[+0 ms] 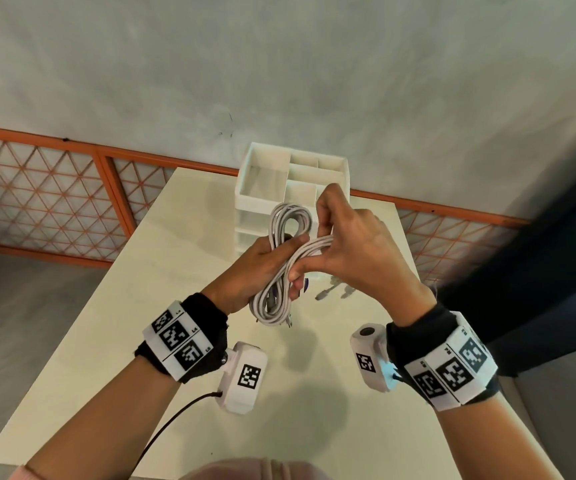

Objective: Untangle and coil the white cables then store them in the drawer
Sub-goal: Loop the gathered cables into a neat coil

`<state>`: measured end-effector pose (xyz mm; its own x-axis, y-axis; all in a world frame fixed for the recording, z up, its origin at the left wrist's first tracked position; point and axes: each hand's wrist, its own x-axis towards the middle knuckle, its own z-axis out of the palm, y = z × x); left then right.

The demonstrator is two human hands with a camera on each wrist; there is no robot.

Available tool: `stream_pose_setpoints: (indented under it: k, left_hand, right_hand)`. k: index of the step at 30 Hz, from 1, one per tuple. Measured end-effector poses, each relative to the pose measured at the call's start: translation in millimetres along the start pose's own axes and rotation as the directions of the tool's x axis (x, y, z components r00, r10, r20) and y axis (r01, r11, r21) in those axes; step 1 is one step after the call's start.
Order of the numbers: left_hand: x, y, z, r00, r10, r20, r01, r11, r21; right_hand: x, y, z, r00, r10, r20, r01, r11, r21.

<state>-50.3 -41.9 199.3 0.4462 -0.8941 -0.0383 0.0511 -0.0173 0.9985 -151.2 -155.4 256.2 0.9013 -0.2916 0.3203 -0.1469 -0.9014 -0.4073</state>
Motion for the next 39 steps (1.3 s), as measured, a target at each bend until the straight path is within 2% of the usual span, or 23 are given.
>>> stream_pose_setpoints:
  k: [3, 5, 7, 8, 10, 14, 17, 22, 25, 28, 34, 39]
  left_hand:
    - [0, 1, -2, 1.000, 0.006, -0.001, -0.006, 0.996, 0.091]
    - [0, 3, -7, 1.000, 0.011, 0.006, -0.012, 0.992, 0.124]
    - [-1, 0, -14, 1.000, 0.019, 0.015, -0.021, 0.990, 0.142]
    - [-1, -1, -15, 1.000, 0.019, 0.021, -0.022, 0.987, 0.158]
    - [-1, -8, -14, 1.000, 0.004, 0.020, -0.008, 0.980, 0.198]
    - [0, -20, -2, 0.998, -0.059, 0.001, 0.058, 0.984, 0.170]
    - [-2, -29, 12, 0.991, -0.114, 0.065, 0.109, 0.991, 0.074]
    - [-3, -38, 20, 0.976, -0.147, 0.157, 0.143, 0.989, 0.038]
    - [-7, -34, 20, 0.989, -0.103, 0.109, 0.087, 0.986, 0.139]
    - [-8, -37, 19, 0.991, -0.123, 0.060, 0.110, 0.976, 0.189]
    - [-5, -36, 12, 0.993, -0.114, 0.025, 0.113, 0.993, 0.047]
    - [-2, -40, -4, 0.988, -0.149, -0.052, 0.143, 0.985, -0.097]
  right_hand:
    - [1, 7, -1, 1.000, 0.027, 0.004, -0.026, 0.998, -0.060]
    - [3, 20, -3, 0.989, 0.102, 0.108, -0.100, 0.995, -0.018]
    - [4, 32, -7, 0.949, 0.136, 0.285, -0.159, 0.986, 0.058]
    - [2, 34, -10, 0.929, 0.123, 0.348, -0.165, 0.982, 0.093]
    - [-1, 33, -12, 0.921, 0.059, 0.384, -0.120, 0.983, 0.138]
    - [0, 24, -8, 0.941, -0.065, 0.332, -0.023, 0.967, 0.254]
    - [6, 21, -3, 0.942, -0.023, 0.334, -0.131, 0.892, 0.432]
    - [14, 26, 5, 0.938, 0.080, 0.337, -0.259, 0.808, 0.529]
    - [15, 30, 8, 0.934, 0.084, 0.348, -0.268, 0.809, 0.523]
    - [17, 34, 9, 0.944, 0.093, 0.316, -0.246, 0.838, 0.487]
    - [11, 59, 9, 0.949, 0.190, 0.251, -0.284, 0.861, 0.422]
    - [-9, 86, 18, 0.965, 0.129, 0.228, -0.231, 0.830, 0.508]
